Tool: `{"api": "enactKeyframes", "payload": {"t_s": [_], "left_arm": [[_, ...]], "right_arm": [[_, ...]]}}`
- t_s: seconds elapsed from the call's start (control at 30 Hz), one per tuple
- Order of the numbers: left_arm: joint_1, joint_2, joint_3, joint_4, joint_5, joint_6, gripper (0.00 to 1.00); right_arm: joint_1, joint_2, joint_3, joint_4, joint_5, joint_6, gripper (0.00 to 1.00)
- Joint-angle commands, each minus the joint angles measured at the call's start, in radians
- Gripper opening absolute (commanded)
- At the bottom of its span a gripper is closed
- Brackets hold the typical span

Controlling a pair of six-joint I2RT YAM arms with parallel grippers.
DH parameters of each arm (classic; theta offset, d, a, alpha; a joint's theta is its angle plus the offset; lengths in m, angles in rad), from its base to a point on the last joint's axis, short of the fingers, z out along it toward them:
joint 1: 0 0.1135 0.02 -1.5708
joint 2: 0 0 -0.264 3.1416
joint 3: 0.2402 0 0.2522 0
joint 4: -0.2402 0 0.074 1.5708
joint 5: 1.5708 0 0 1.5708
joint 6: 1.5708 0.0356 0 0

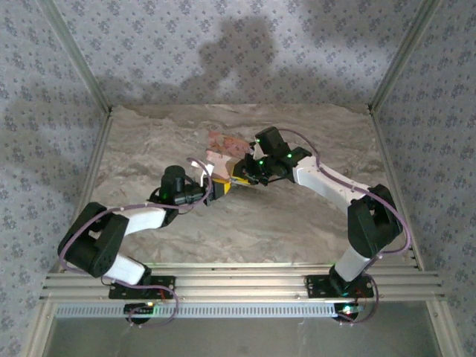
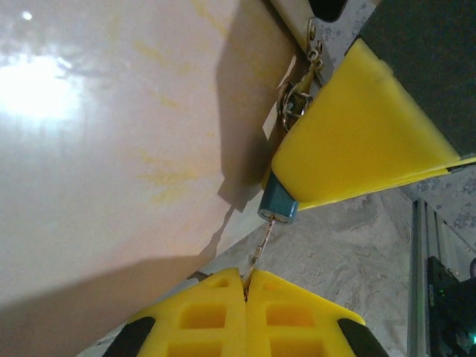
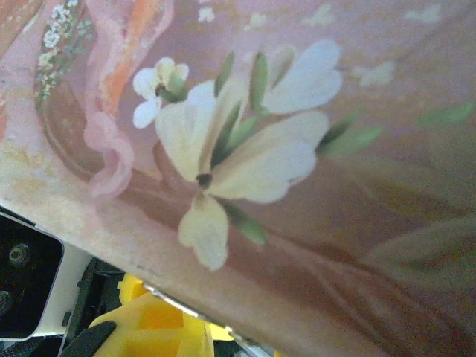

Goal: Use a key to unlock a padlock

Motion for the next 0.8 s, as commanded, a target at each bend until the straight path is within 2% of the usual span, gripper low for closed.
{"api": "enactKeyframes", "payload": {"t_s": [0.0,0.27,0.43,0.63,0.77], "left_arm": [[-0.016,0.007,0.022,0.156,0.011,-0.065,0.00],[-0.039,0.033,0.029,0.221,0.009,-0.099,0.00],[-0.042,0.063,0.023,0.355,0.043,-0.182,0.00],[-0.021,0.026,-0.008,0.357,0.044,-0.172,0.00],[-0.018,0.036,0.011,0.398,0.103,-0.199,0.00]], "right_arm": [[0.040,0.011,0.001,0.061,-0.050,-0.005,0.00],[0.064,0.041,-0.014,0.087,-0.062,0.002,0.00],[0.070,0.054,-0.014,0.091,-0.079,-0.003,0.00],[0.062,0.051,-0.044,0.094,-0.105,-0.011,0.00],[0.059,0.062,-0.050,0.097,-0.128,-0.014,0.00]]}}
